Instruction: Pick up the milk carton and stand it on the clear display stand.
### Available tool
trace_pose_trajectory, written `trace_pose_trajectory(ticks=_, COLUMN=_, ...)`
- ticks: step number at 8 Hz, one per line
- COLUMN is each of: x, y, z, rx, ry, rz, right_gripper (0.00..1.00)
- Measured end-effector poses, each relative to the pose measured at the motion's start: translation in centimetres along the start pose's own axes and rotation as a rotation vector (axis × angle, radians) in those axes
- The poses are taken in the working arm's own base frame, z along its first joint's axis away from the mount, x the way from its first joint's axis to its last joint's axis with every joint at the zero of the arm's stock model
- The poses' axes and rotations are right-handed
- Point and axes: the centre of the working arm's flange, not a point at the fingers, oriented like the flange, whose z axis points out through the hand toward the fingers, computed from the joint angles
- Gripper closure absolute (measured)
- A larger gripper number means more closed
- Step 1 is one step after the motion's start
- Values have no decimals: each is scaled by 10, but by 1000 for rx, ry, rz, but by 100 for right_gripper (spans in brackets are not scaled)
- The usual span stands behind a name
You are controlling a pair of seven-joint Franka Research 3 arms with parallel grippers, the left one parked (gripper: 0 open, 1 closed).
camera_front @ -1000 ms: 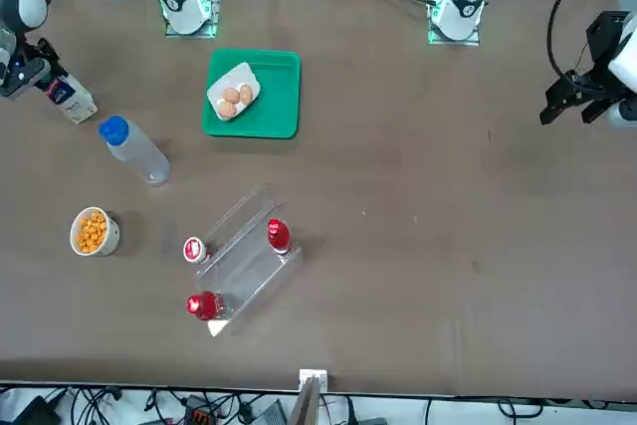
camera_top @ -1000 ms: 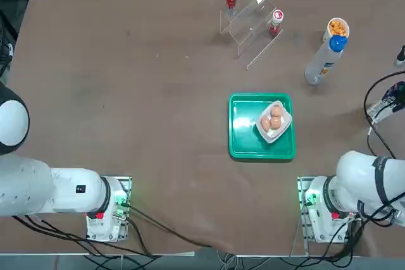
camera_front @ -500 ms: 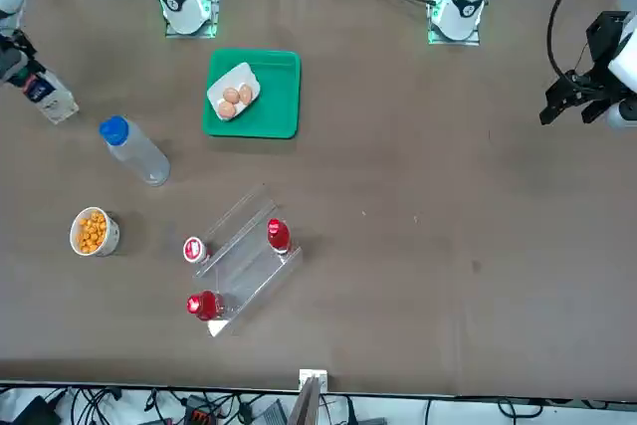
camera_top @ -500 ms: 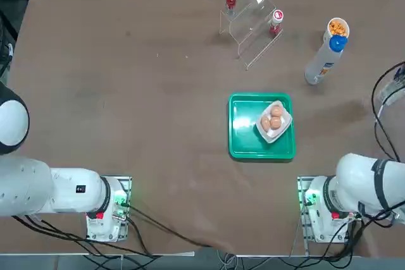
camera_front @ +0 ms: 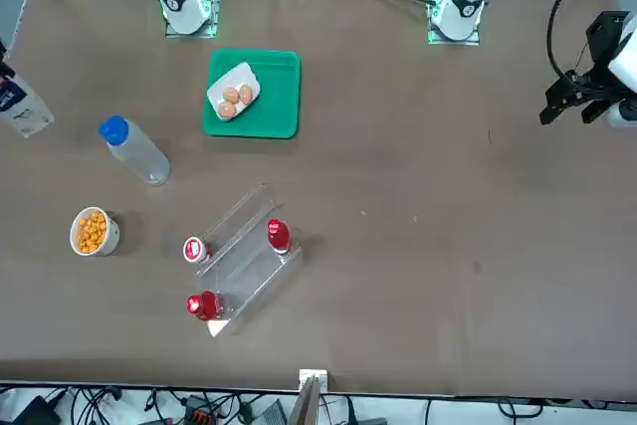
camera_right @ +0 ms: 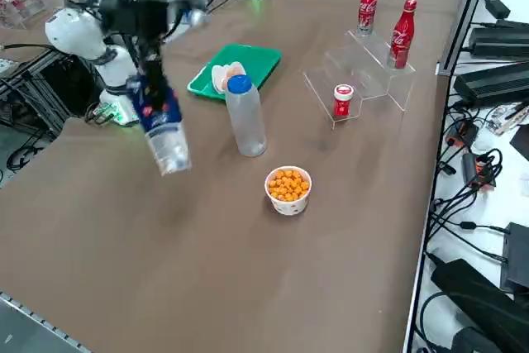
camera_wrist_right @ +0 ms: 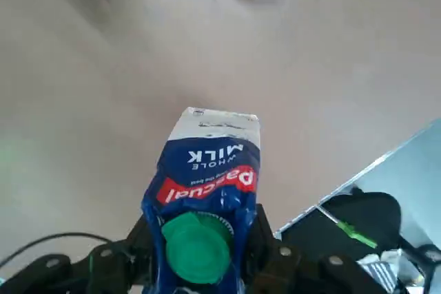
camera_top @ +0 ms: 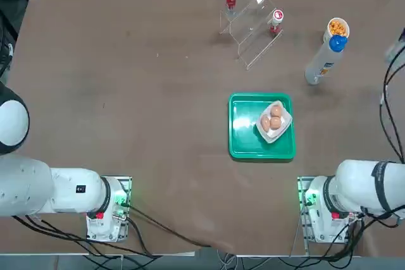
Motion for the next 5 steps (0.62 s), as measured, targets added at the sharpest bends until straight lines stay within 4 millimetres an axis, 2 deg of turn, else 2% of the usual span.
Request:
trace_pose_trajectory(ticks=1, x=17, y=-4, z=-19, rx=-6, ry=-2, rz=10, right_gripper=45)
trace_pose_trajectory(ticks=4, x=55, y=-13, z=-59, rx=-20, ry=-8, rz=61, right_gripper=44)
trace_pose_trajectory(ticks=5, x=74, y=-22, z=-75, rx=-18, ry=-17, rz=69, right_gripper=44)
